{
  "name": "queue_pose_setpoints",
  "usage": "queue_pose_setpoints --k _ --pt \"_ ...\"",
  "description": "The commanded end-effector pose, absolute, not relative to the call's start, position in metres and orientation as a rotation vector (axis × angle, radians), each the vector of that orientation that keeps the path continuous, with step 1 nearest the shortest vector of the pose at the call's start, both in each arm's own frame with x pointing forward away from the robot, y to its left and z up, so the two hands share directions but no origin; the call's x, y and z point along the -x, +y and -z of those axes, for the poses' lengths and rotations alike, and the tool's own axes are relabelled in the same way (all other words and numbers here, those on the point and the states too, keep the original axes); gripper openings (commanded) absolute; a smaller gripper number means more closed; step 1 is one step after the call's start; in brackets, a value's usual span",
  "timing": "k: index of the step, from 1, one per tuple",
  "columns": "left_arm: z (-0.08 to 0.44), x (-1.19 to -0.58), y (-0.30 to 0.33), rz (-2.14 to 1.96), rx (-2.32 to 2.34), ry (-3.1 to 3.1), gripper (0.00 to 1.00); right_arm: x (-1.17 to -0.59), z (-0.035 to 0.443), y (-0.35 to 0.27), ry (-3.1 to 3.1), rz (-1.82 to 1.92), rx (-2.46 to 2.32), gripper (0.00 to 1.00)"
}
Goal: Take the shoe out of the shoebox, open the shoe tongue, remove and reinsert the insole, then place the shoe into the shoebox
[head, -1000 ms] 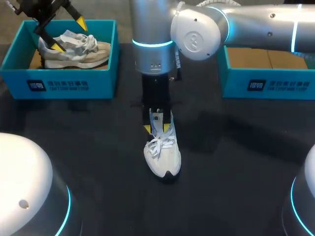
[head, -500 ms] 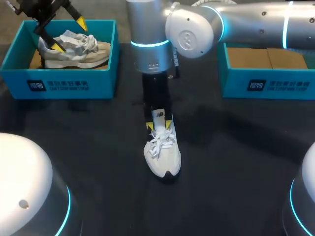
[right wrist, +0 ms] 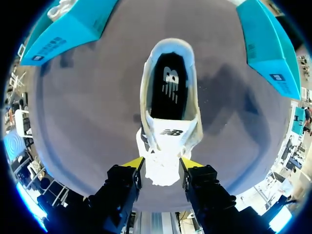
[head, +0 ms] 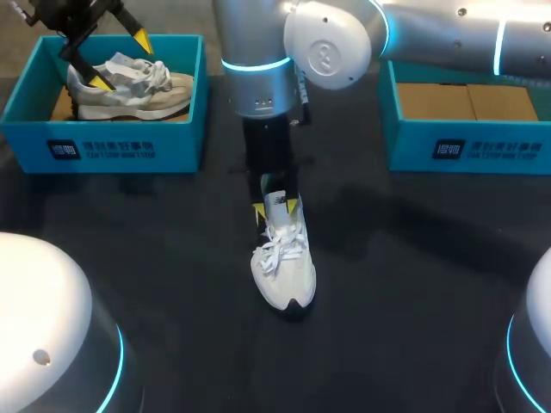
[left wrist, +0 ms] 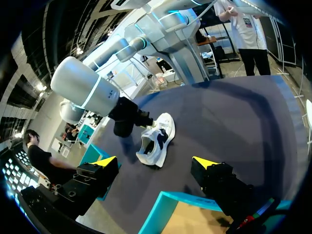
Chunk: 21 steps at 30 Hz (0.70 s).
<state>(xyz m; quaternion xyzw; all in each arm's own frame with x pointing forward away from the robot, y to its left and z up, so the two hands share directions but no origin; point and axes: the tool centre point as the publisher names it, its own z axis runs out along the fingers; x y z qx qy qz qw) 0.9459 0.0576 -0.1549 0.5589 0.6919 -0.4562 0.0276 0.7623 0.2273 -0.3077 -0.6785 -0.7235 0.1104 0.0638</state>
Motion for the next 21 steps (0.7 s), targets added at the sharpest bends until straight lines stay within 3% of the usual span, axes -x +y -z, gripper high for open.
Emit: queue_pose_setpoints --k 1,11,19,20,21 --pt "0.154 -0.945 0.058 1.404 -1.729 2.139 1.0 -0.772 0.317 0.229 -2.185 -0.36 2.043 0.39" --pt "0.154 -0.945 0.058 1.404 -1.729 2.139 1.0 -0.79 0.323 0.224 -2.188 -0.397 2.032 0.4" --pt "0.154 -0.945 0.058 1.404 -1.729 2.139 1.0 -0.787 0.296 0.214 -2.327 -0.313 2.023 0.46" --pt "0.154 -0.945 0.058 1.404 -1.729 2.139 1.0 -0.787 0.293 0.215 -2.416 -0.276 1.972 0.54" --pt "0.154 -0.945 0.058 1.404 -1.729 2.139 1.0 -0.787 0.291 0.216 -2.506 -0.244 1.897 0.53"
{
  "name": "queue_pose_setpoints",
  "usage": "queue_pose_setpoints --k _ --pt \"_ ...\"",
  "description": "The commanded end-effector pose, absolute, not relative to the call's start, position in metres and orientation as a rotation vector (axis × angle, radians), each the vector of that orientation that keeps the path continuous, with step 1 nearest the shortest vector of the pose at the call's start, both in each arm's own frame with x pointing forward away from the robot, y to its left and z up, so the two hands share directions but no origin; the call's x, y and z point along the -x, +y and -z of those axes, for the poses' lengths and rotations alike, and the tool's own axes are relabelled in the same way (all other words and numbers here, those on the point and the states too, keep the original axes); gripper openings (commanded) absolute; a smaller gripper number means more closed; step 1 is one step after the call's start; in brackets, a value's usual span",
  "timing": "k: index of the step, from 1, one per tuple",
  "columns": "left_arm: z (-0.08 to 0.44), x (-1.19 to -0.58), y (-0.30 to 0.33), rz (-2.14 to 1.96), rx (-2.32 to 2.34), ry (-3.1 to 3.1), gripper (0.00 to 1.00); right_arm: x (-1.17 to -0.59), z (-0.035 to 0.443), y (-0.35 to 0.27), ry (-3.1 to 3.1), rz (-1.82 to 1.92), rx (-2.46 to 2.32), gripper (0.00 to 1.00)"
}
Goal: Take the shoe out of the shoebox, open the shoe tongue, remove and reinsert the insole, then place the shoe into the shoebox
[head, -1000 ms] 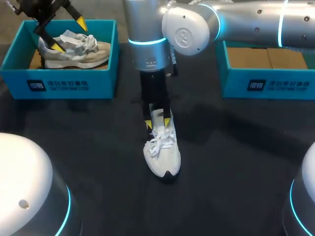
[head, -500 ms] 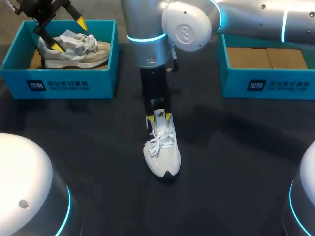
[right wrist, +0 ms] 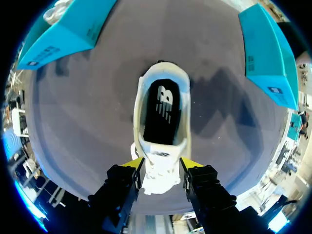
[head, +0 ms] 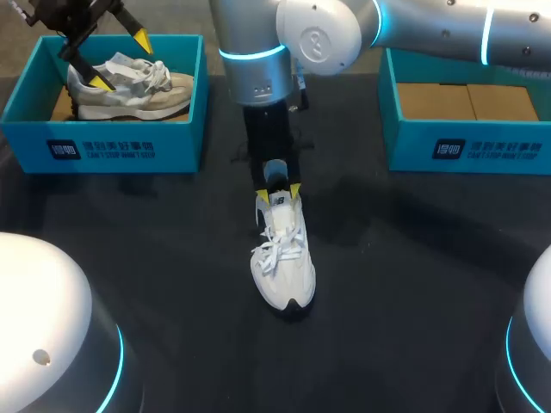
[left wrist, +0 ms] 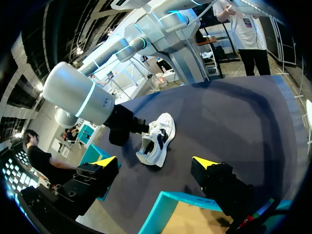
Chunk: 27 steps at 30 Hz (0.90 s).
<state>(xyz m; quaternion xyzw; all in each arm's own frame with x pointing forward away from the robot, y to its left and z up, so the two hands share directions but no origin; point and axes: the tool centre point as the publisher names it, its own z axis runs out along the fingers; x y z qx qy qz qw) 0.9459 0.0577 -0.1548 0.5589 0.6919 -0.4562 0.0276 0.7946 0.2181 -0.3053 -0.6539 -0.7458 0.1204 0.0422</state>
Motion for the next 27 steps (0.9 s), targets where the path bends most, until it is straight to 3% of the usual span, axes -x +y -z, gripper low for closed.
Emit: queue_pose_setpoints --k 1,9,12,19,20,21,23,25,26,27 --pt "0.154 -0.945 0.058 1.404 -1.729 2.139 1.0 -0.787 0.29 0.218 -2.584 -0.214 1.798 0.46" --pt "0.154 -0.945 0.058 1.404 -1.729 2.139 1.0 -0.784 0.28 0.224 -3.052 -0.037 1.218 0.66" --pt "0.154 -0.945 0.058 1.404 -1.729 2.139 1.0 -0.782 0.279 0.225 -3.149 -0.047 1.008 0.81" --pt "0.154 -0.945 0.058 1.404 -1.729 2.139 1.0 -0.776 0.284 0.234 -3.372 -0.142 0.559 0.77" --pt "0.154 -0.945 0.058 1.404 -1.729 2.139 1.0 -0.773 0.284 0.234 -3.416 -0.136 0.453 0.79" --pt "0.154 -0.945 0.058 1.404 -1.729 2.139 1.0 -0.77 0.284 0.235 -3.449 -0.139 0.375 0.88" --pt "0.154 -0.945 0.058 1.404 -1.729 2.139 1.0 -0.766 0.283 0.236 -3.49 -0.142 0.222 0.9" --pt "0.154 -0.945 0.058 1.404 -1.729 2.139 1.0 -0.764 0.283 0.236 -3.509 -0.15 0.136 0.87" --pt "0.154 -0.945 0.058 1.404 -1.729 2.139 1.0 -0.764 0.283 0.237 -3.514 -0.151 0.094 0.79" --pt "0.154 -0.945 0.058 1.404 -1.729 2.139 1.0 -0.763 0.283 0.237 -3.513 -0.157 0.071 0.79"
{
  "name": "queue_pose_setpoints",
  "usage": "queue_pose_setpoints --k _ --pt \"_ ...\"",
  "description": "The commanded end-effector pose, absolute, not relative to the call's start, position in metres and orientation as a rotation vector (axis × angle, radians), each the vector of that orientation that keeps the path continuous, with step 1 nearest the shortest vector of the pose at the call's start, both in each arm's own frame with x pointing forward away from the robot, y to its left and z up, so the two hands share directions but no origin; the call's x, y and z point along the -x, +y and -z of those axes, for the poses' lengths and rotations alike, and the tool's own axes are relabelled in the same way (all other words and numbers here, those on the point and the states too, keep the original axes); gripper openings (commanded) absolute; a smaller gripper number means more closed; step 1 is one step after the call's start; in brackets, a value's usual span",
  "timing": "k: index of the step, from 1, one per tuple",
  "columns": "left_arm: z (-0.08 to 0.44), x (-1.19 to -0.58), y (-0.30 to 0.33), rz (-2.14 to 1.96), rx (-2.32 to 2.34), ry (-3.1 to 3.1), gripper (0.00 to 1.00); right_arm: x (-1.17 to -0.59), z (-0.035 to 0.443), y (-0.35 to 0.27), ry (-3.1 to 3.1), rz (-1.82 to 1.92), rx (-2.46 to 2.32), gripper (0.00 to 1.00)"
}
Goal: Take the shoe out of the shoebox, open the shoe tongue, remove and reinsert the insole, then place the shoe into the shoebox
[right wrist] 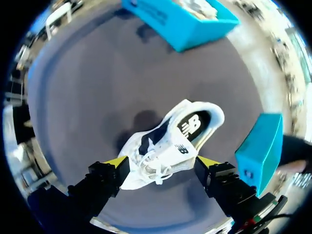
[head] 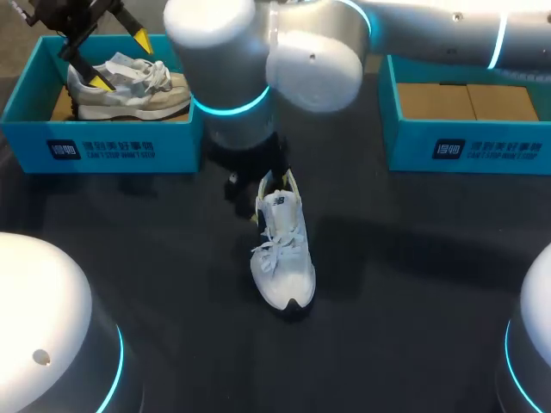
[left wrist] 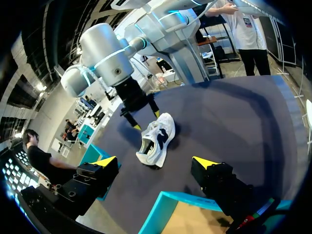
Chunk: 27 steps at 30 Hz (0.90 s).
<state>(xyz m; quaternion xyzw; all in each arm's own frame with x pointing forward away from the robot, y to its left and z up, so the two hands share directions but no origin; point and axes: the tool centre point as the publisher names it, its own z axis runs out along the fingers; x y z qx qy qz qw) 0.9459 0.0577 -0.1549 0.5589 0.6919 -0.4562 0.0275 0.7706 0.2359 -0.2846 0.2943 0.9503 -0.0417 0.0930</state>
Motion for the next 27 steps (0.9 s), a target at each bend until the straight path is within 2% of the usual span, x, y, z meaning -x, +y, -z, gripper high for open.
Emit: queue_pose_setpoints --k 1,2,3,4,5,27 --pt "0.154 -0.945 0.058 1.404 -1.729 2.139 1.0 -0.763 0.283 0.238 2.764 0.129 -0.032 0.81" --pt "0.154 -0.945 0.058 1.404 -1.729 2.139 1.0 -0.762 0.283 0.239 2.762 0.127 -0.014 0.82" --pt "0.154 -0.945 0.058 1.404 -1.729 2.139 1.0 -0.762 0.283 0.24 2.763 0.128 -0.004 0.87" --pt "0.154 -0.945 0.058 1.404 -1.729 2.139 1.0 -0.763 0.283 0.24 2.759 0.141 -0.001 0.98" --pt "0.154 -0.945 0.058 1.404 -1.729 2.139 1.0 -0.764 0.283 0.241 2.756 0.146 -0.003 1.0" --pt "0.154 -0.945 0.058 1.404 -1.729 2.139 1.0 -0.773 0.282 0.239 2.761 0.136 -0.024 1.0"
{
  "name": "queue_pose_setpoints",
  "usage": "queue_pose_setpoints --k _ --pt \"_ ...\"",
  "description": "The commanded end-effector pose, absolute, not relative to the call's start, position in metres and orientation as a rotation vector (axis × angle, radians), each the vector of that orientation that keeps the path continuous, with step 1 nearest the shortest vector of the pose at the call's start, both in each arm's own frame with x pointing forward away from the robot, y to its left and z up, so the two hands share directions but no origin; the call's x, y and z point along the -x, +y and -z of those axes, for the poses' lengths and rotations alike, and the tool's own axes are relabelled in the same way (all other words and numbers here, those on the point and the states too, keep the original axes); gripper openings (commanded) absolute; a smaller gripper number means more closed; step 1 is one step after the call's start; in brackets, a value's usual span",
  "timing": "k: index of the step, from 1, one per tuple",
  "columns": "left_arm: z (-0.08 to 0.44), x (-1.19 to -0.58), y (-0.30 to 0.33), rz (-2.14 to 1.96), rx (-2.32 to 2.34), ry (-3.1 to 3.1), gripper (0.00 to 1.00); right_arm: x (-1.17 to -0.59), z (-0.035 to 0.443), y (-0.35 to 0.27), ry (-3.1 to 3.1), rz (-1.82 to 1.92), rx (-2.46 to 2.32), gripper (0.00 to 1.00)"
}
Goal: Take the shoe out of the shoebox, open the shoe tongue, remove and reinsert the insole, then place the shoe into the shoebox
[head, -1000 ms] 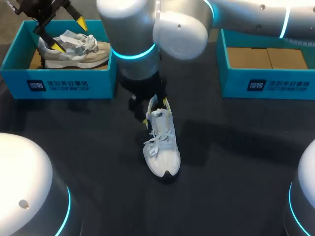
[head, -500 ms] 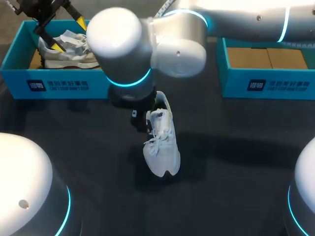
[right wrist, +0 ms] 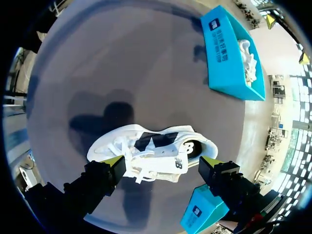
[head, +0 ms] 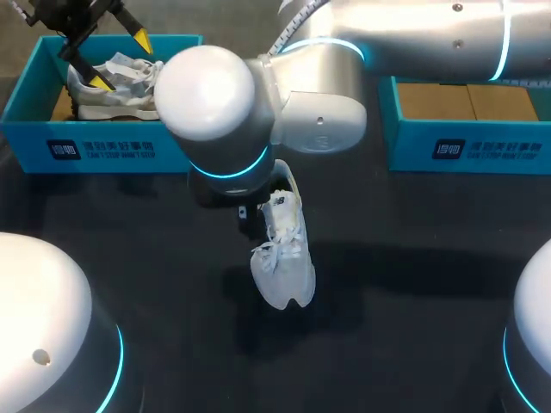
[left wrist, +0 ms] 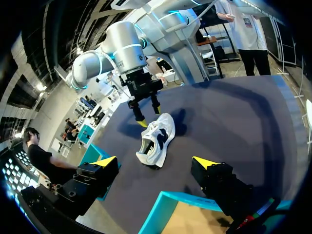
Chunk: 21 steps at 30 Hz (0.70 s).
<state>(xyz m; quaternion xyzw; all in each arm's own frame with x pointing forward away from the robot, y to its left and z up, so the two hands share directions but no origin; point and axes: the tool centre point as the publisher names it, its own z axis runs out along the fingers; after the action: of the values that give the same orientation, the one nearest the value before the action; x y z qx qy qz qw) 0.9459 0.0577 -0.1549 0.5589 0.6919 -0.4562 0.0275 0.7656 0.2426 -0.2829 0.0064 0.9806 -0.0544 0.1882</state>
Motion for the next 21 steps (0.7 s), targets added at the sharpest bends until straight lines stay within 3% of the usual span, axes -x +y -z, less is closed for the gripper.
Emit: queue_pose_setpoints --k 1,21 --pt "0.154 -0.945 0.058 1.404 -1.729 2.139 1.0 -0.777 0.281 0.238 2.758 0.137 -0.025 1.0" --pt "0.154 -0.945 0.058 1.404 -1.729 2.139 1.0 -0.889 0.29 0.234 2.822 0.133 0.188 1.0"
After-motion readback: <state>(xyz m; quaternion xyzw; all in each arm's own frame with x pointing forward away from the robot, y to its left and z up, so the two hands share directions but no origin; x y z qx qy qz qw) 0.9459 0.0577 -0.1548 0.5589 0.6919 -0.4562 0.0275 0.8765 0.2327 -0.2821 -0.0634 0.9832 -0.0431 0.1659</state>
